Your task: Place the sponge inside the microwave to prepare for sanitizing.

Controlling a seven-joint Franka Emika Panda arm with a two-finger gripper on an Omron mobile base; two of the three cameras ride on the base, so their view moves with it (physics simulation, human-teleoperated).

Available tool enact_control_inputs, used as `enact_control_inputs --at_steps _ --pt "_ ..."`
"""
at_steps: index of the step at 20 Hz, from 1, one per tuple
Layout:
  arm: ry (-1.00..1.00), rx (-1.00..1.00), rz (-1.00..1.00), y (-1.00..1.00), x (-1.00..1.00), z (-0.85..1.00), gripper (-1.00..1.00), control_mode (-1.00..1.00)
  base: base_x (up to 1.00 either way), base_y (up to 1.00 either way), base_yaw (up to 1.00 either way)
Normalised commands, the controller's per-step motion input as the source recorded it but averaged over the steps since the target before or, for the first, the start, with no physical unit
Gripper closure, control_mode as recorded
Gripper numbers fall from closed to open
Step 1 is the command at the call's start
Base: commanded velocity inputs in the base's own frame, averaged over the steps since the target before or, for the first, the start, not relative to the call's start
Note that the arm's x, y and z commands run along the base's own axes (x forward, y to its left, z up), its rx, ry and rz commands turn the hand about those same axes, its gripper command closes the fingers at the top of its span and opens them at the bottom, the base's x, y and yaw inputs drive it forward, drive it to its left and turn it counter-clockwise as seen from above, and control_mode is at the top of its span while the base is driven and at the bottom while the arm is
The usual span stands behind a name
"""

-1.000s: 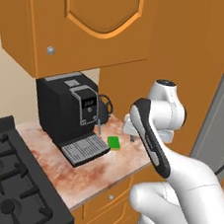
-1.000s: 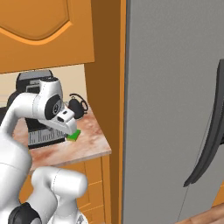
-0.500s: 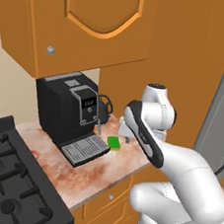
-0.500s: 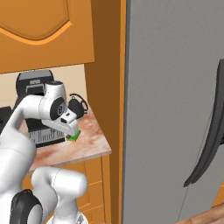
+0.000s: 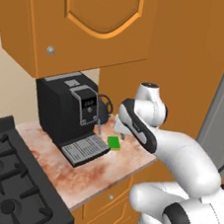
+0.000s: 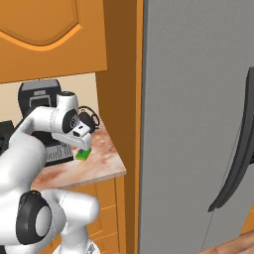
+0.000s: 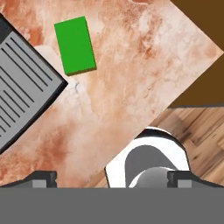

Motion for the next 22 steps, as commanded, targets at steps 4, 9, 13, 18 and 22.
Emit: enact_control_inputs --at_steps 4,9,13,18,22 --pt "0.00 0.00 0.06 0.00 0.41 -0.13 -1.00 -1.00 0.00 0.00 0.00" --pt "0.00 0.00 0.11 0.00 0.31 -0.04 -1.00 -1.00 0.00 0.00 0.00" --pt "0.00 0.00 0.14 0.00 0.27 -0.09 -1.00 -1.00 0.00 0.00 0.00" --pt "0.00 0.00 0.12 0.01 0.17 -0.21 -1.00 -1.00 0.00 0.00 0.00" --pt "0.00 0.00 0.08 0.05 0.15 -0.27 -1.00 -1.00 0.00 0.00 0.00"
